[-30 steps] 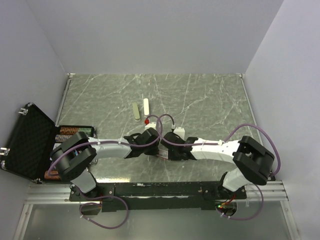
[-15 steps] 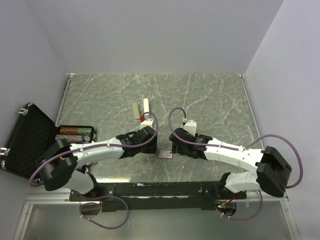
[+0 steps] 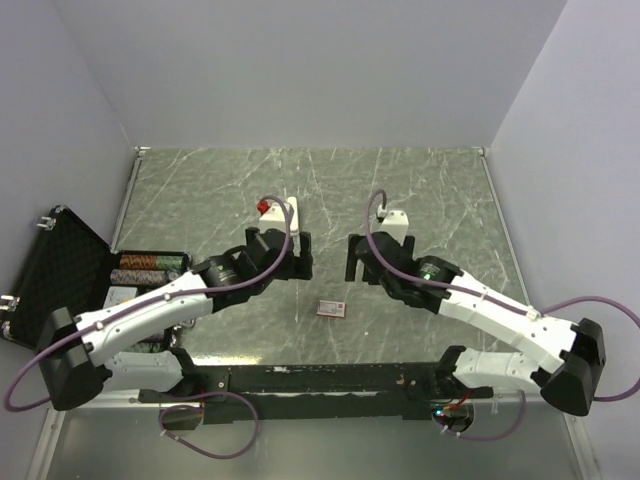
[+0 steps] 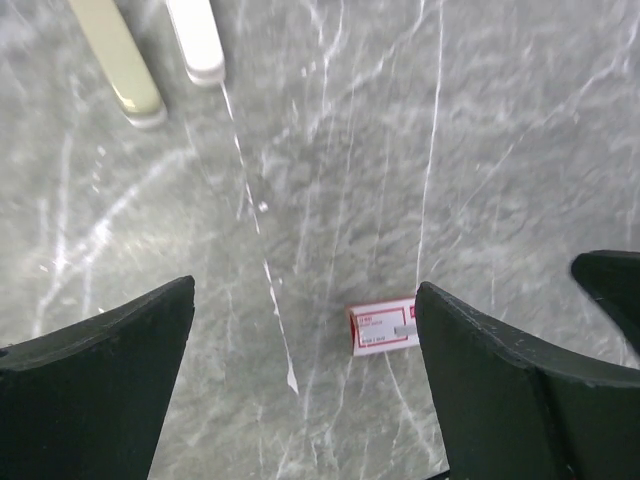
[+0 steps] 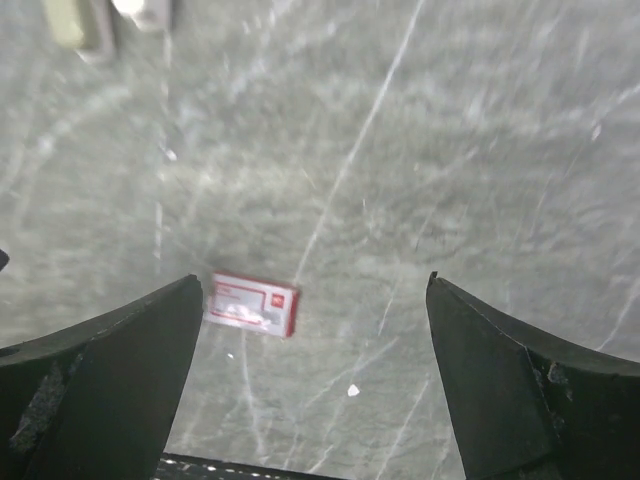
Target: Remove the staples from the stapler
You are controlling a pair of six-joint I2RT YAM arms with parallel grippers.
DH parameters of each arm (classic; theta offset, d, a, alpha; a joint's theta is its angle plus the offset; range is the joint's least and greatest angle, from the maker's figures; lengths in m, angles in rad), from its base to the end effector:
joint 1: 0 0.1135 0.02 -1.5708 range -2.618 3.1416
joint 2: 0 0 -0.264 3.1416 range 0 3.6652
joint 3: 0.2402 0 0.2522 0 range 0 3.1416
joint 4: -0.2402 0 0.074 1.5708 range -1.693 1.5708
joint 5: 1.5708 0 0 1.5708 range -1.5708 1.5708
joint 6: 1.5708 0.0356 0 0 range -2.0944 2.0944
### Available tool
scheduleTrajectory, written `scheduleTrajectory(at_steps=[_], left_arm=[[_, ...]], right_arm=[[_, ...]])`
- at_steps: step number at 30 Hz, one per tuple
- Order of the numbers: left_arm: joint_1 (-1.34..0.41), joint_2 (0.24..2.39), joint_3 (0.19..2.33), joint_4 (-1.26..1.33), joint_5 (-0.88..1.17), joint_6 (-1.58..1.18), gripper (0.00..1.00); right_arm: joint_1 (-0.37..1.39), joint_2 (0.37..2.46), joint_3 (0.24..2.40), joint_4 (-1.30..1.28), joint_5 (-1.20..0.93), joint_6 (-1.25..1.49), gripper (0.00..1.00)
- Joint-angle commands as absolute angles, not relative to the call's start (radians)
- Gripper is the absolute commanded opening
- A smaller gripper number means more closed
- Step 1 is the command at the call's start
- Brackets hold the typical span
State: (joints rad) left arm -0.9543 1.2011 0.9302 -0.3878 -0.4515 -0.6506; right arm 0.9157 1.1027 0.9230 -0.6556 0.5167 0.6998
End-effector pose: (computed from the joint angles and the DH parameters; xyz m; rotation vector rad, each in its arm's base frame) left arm 0.1633 -0.2036 0.2870 0.0866 2.1826 -0.4192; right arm 0.1498 0.1662 0.2865 -0.0148 2.2807 0.2174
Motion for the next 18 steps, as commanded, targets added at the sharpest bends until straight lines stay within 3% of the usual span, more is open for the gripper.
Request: scheduleTrajectory(at_steps=[1, 6, 18], left_arm=[[-0.951, 1.144, 1.002, -0.454, -0.535, -0.592, 0.97], [-0.953, 1.089, 1.032, -0.463, -0.56, -0.571, 0.97], [-0.951, 0.979, 1.058, -0.465, -0.632, -0.529, 0.97]], right_arm=[[0.913, 1.089, 1.069, -0.774, 0.607, 0.638, 1.0], [0.913, 1.103, 1.167, -0.893, 0.676, 0.657, 1.0], [0.913, 0.971, 1.121, -0.781, 0.701, 0.532, 1.0]])
